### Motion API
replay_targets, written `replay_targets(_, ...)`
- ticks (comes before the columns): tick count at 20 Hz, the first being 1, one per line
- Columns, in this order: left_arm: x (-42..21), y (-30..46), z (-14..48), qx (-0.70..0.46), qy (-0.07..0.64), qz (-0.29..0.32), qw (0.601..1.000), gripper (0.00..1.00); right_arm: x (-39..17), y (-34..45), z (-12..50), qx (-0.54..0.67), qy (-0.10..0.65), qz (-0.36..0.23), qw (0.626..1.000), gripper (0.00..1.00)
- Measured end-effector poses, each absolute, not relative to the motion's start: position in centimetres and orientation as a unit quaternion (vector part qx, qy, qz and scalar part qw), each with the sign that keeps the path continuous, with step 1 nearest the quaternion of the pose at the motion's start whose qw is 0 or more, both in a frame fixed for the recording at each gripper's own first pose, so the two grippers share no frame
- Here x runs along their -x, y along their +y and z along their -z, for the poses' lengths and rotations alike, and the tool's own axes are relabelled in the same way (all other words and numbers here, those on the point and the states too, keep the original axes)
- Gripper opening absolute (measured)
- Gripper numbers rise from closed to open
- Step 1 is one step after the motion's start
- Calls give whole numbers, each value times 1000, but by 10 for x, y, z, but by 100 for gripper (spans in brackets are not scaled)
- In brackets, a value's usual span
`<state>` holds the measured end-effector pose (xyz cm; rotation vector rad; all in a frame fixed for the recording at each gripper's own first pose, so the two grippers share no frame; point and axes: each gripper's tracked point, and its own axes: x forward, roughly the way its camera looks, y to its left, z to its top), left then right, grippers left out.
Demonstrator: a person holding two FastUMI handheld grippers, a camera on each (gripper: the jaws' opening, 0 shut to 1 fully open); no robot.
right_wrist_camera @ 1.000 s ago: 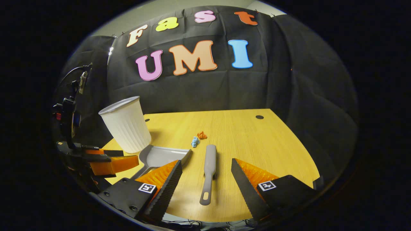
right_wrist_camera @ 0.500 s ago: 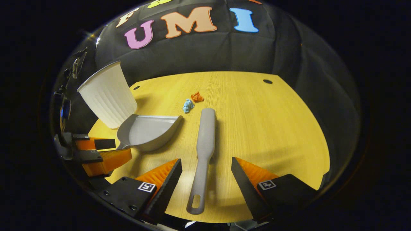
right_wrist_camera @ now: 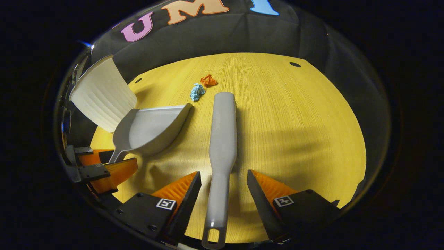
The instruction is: Pick up the small broom and dustpan from the desktop, sweep the trash into the dustpan with the broom, and then empty the trash into the garbage bin.
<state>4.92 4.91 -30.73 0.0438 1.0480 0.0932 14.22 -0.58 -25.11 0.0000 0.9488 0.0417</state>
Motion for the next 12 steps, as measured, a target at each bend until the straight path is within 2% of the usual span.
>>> replay_targets(1, -49, 50, 310, -24, 506, -46, 861, 73, -141, -5, 254, -2, 464, -20, 886, 81)
replay_targets(2, -49, 51, 312, -28, 511, -47, 858, 70, -141, -4, 256, -7, 471, -21, 882, 84)
replay_targets(3, -48, 54, 317, -29, 516, -49, 855, 63, -141, -3, 258, -11, 475, -20, 880, 80)
replay_targets(4, -46, 55, 322, -28, 522, -51, 851, 60, -143, -4, 259, -15, 476, -16, 879, 66)
replay_targets(5, -43, 52, 325, -20, 531, -48, 846, 53, -144, -7, 261, -17, 478, -9, 878, 54)
replay_targets(6, -40, 49, 328, -10, 540, -47, 840, 49, -143, -5, 261, -24, 484, -13, 875, 34)
replay_targets(7, -38, 53, 332, -7, 545, -53, 837, 39, -140, -4, 263, -29, 492, -16, 870, 32)
replay_targets(8, -39, 53, 329, -6, 540, -53, 840, 36, -140, -2, 264, -29, 497, -19, 867, 31)
replay_targets(11, -39, 56, 332, -17, 541, -47, 839, 31, -142, -4, 264, -28, 499, -18, 866, 30)
replay_targets(12, -38, 57, 331, -21, 543, -43, 838, 30, -142, -4, 263, -30, 498, -19, 866, 27)
